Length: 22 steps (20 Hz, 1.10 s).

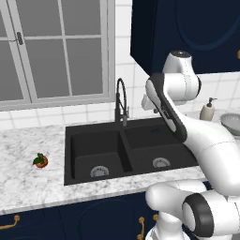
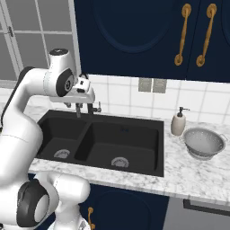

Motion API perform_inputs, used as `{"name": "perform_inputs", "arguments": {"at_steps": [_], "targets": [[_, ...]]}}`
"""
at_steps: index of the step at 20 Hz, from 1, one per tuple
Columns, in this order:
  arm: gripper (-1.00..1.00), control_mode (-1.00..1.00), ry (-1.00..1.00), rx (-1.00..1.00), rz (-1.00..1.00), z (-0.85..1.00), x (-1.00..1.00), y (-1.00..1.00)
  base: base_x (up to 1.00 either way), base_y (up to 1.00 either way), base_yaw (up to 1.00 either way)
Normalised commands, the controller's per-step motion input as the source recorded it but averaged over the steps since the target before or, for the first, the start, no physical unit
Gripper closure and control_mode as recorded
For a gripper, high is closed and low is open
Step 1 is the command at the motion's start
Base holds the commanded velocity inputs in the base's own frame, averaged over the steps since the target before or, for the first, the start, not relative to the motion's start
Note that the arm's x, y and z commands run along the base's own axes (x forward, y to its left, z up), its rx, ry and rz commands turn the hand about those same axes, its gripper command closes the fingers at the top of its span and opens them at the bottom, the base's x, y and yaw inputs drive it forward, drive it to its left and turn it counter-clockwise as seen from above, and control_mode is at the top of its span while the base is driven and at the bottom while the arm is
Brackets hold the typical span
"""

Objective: Put the colander in the sink, put the orange in the colander, and turn on the sink faucet and pour water over the colander.

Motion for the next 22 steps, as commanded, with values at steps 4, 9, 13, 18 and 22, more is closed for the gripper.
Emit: {"name": "perform_inputs", "arguments": {"at_steps": [4,9,13,18,22], "targets": [[-1.00,-1.00,-0.02,-0.01,0.00,-0.05,-0.17,-0.03,0.00,0.00,0.00],[-1.00,-1.00,-0.30,-0.02,0.00,-0.17,-0.52,-0.30,0.00,0.00,0.00],[-1.00,-1.00,-0.22,-0.07,0.00,-0.23,-0.51,-0.51,0.00,0.00,0.00],[-1.00,-1.00,0.02,-0.10,-0.01,-0.16,-0.18,-0.58,0.00,0.00,0.00],[-1.00,-1.00,0.16,-0.05,-0.03,-0.09,-0.01,-0.66,0.00,0.00,0.00]]}}
